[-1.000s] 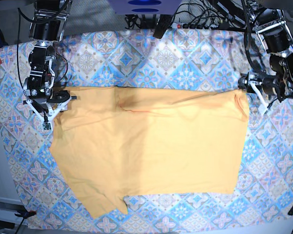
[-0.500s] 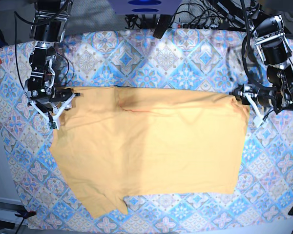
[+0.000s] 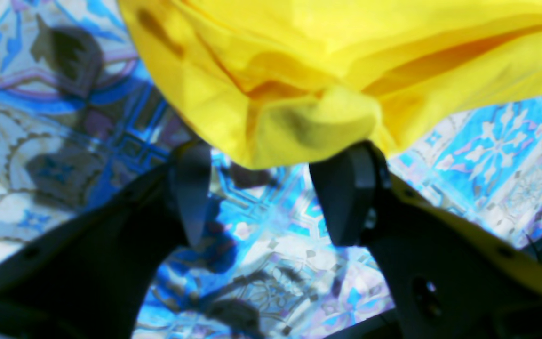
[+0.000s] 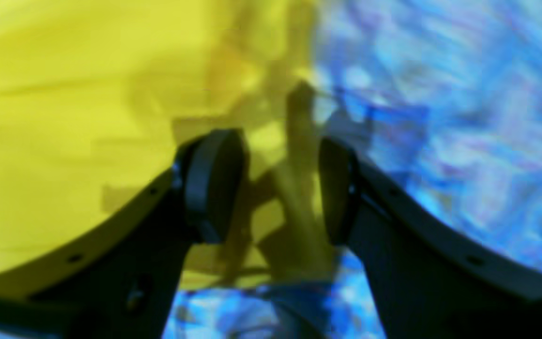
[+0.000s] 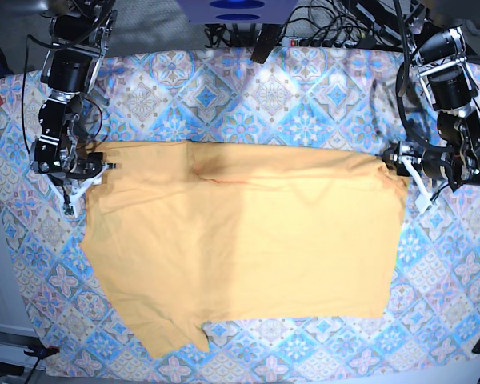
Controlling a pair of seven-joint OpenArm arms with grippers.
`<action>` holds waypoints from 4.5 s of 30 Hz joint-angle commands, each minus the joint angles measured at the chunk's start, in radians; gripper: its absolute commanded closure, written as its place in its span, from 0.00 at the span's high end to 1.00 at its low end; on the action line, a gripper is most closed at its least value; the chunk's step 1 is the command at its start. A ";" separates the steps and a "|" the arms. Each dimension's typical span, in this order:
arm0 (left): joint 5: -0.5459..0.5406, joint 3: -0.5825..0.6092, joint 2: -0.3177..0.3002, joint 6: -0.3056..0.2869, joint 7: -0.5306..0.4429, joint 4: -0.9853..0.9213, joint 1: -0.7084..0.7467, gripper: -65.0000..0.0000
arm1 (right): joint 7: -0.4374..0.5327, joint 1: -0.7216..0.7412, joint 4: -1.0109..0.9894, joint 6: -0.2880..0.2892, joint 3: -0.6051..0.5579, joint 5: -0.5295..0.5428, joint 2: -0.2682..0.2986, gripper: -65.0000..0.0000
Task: Fold the T-shirt properly
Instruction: 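Open both grippers and release the shirt edges, then reposition the left gripper at the shirt's shoulder edge and grasp it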
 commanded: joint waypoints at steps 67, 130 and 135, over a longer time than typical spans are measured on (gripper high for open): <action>0.093 -0.018 0.030 -0.002 -0.006 0.326 0.187 0.00 | -0.079 -0.183 0.097 0.080 -0.135 0.009 0.025 0.06; 0.096 -0.135 0.089 -0.002 -0.006 0.094 0.009 0.42 | -0.131 -0.243 0.216 0.079 -0.135 -0.244 -0.002 0.07; 0.098 -0.028 0.091 -0.002 -0.006 0.090 0.009 0.13 | -0.130 -0.241 0.216 0.079 -0.135 -0.244 -0.002 0.07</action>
